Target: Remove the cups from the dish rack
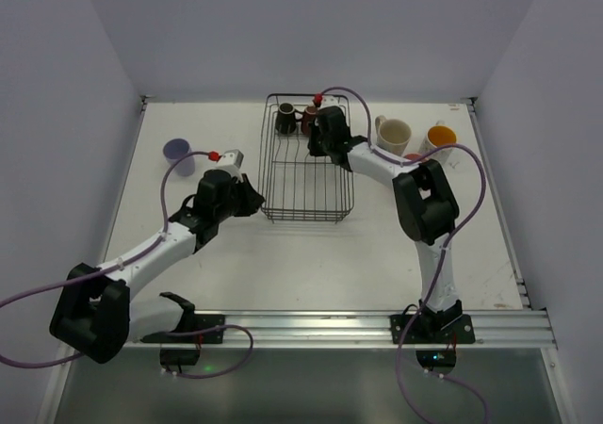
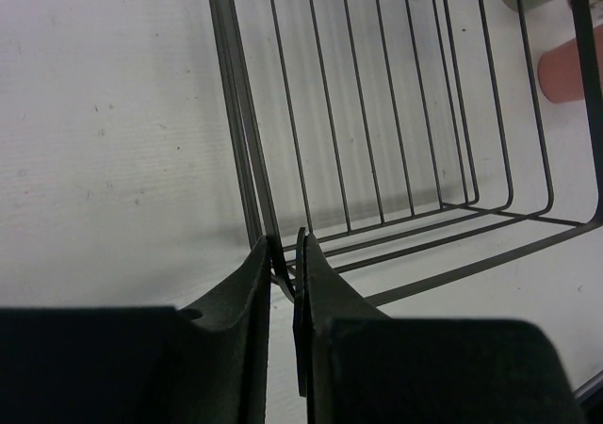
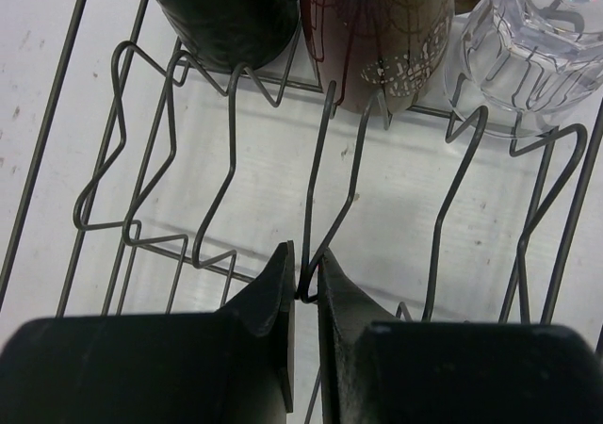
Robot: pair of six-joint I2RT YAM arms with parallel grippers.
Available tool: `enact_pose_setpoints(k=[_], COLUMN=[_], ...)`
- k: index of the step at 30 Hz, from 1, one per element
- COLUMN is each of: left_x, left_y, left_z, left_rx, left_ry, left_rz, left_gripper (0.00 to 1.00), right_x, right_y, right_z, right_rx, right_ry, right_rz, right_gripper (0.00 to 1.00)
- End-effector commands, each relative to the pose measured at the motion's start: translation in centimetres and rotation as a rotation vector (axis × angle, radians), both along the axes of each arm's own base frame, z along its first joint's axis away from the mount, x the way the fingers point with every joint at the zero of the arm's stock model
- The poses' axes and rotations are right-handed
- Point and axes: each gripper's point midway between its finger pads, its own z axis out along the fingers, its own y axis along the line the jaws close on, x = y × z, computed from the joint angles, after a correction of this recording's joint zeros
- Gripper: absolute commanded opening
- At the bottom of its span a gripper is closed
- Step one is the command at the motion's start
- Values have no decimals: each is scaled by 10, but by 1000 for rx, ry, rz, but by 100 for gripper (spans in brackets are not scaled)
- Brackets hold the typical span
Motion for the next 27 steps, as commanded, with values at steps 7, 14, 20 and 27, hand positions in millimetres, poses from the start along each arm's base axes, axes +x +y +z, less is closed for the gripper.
enact_pose_setpoints(k=[7, 14, 20, 27], left_x=[-30, -49, -54, -59], left_y=[-1, -6, -10, -15], left_z=[10, 22, 36, 45], left_rx=[-19, -74, -111, -142], left_ry=[-47, -69, -98, -115], left_rz=[-79, -115, -136, -149], left_gripper=[6, 11, 22, 28], right_x=[-42, -48, -45, -6], right_y=[1, -7, -8, -26], right_z=[45, 61, 97, 105], right_rx=[71, 57, 33, -26], right_ry=[-89, -107, -144, -130], right_rz=[15, 2, 20, -15], right_gripper=[1, 56, 77, 79])
